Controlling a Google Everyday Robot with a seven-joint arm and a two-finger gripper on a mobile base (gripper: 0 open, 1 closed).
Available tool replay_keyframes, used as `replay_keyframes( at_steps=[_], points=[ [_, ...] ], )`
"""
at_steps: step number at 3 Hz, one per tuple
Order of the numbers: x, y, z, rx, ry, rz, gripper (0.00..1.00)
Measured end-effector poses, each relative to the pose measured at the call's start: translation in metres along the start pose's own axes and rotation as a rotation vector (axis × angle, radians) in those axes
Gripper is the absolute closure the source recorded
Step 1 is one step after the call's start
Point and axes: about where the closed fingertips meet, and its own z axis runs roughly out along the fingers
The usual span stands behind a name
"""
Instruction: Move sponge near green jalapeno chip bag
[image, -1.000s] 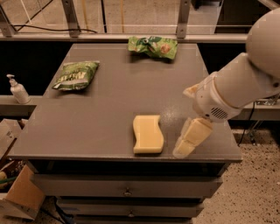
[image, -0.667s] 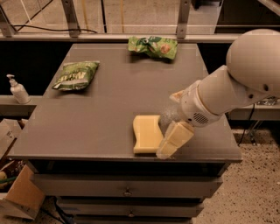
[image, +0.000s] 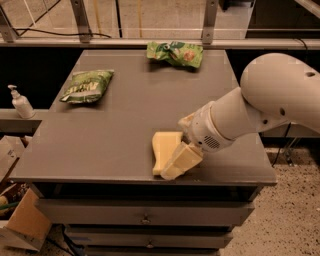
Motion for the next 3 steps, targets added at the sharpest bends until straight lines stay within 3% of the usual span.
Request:
replay_keyframes(
  at_steps=[2, 3],
  points=[
    [-0.005, -0.008, 0.000, 0.009, 0.005, 0.032, 0.62],
    [-0.018, -0.026, -0.015, 0.042, -0.003, 0.032, 0.87]
  ],
)
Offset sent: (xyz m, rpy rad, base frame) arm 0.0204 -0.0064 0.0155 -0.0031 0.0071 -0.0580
